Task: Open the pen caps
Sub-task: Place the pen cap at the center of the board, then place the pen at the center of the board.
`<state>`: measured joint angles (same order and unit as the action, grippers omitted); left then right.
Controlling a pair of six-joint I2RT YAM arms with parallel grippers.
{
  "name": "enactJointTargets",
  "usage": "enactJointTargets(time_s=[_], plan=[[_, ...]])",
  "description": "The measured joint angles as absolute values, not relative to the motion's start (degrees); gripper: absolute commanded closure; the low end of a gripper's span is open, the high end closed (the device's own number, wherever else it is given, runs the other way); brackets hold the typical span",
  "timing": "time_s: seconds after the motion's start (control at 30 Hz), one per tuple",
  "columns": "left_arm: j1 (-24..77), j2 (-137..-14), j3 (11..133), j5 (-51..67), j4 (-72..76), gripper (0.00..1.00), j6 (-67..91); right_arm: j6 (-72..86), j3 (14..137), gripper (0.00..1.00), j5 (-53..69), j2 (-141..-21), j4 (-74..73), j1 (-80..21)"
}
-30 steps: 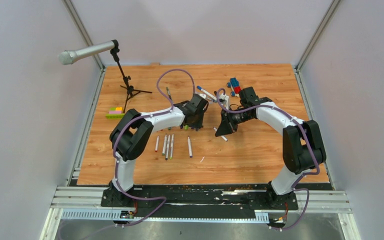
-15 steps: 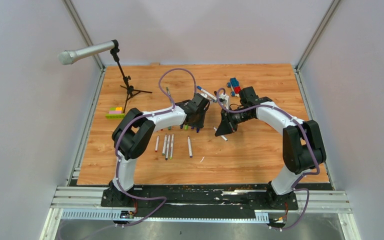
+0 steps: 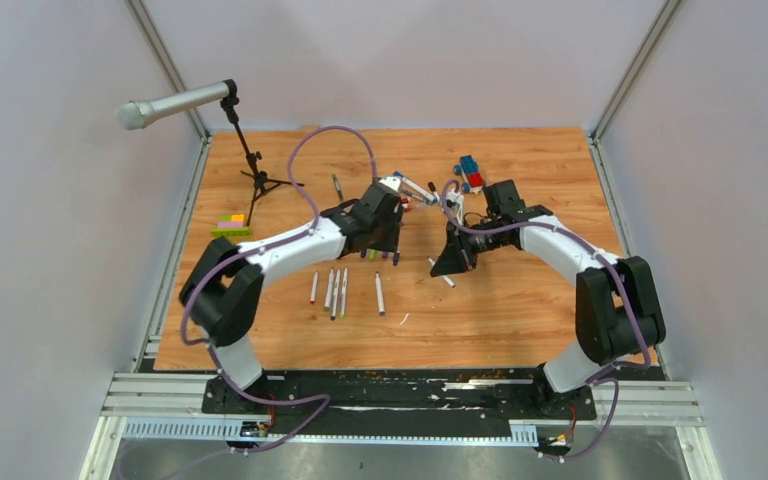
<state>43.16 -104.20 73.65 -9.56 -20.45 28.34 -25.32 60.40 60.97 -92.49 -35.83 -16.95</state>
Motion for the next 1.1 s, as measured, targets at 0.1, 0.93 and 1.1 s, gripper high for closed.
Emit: enactJointTargets(time_s=[0.1,0.93,1.1], plan=[[43.16,-95.46,67.37,-10.72,-17.87,0.44,28.34,-21.34,56.31,1.00,61.67,-88.79,-31.44,-16.86],[43.16,-39.94,21.39,-33.28,-6.15,0.15,25.89,20.49,56.03,0.96,17.41,-98.19,-12.05,-40.82],[43.16,-41.71,21.39,-34.20,-6.13,0.15,26.28,22.24,57.60,0.93,13.23,-101.89,-13.45,-41.93]])
